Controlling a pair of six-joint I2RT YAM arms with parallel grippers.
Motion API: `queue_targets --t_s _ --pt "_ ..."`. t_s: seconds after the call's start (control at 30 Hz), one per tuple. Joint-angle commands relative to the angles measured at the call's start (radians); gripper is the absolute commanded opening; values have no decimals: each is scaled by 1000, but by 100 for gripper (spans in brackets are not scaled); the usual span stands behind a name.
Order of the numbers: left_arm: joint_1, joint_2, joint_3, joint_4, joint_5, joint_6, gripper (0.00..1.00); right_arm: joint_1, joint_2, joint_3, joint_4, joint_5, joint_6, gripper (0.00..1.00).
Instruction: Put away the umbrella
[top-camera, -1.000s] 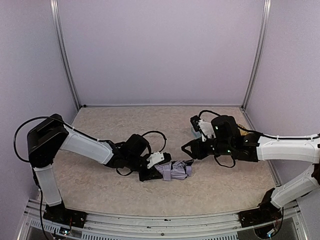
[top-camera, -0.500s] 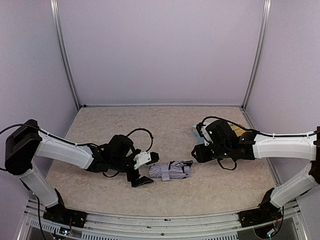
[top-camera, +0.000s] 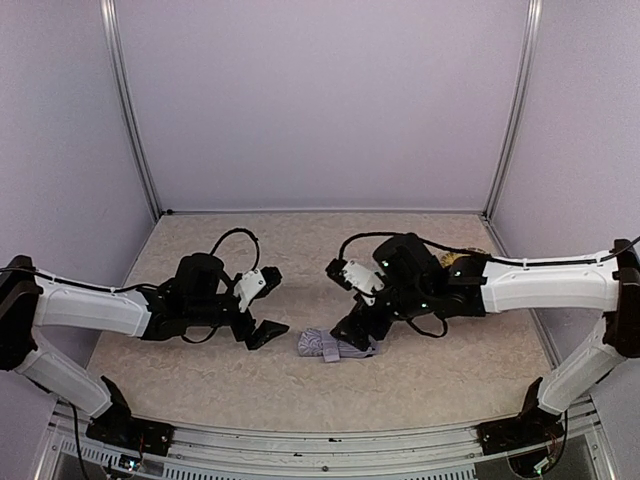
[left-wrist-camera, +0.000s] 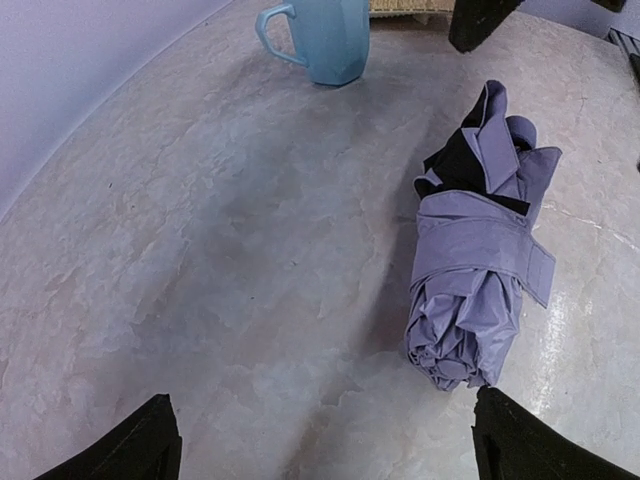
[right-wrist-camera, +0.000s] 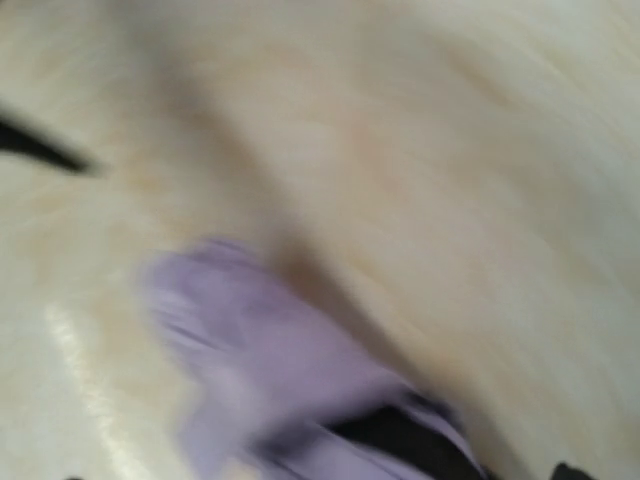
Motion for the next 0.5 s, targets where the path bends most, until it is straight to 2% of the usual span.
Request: queue_targets --t_s 0.0,0.17,0.23,0.3,0.37,0.4,0.47 --pt "10 -29 -34 42 -5 -52 99 124 199 152 -179 108 -345 100" --pt "31 -69 -56 49 21 -54 99 135 439 318 -313 262 -426 99" --pt "35 -73 -55 33 36 -51 99 132 502 370 -356 272 -428 92" --pt "36 -75 -55 28 44 -52 99 130 534 413 -386 241 -417 72" --pt "36 -74 -56 31 42 -56 99 129 537 419 -383 215 -400 47" --pt "36 -74 -56 32 41 -57 99 127 530 424 -383 190 -390 40" --pt "38 -71 -52 31 42 -61 99 121 506 433 -392 121 -369 32"
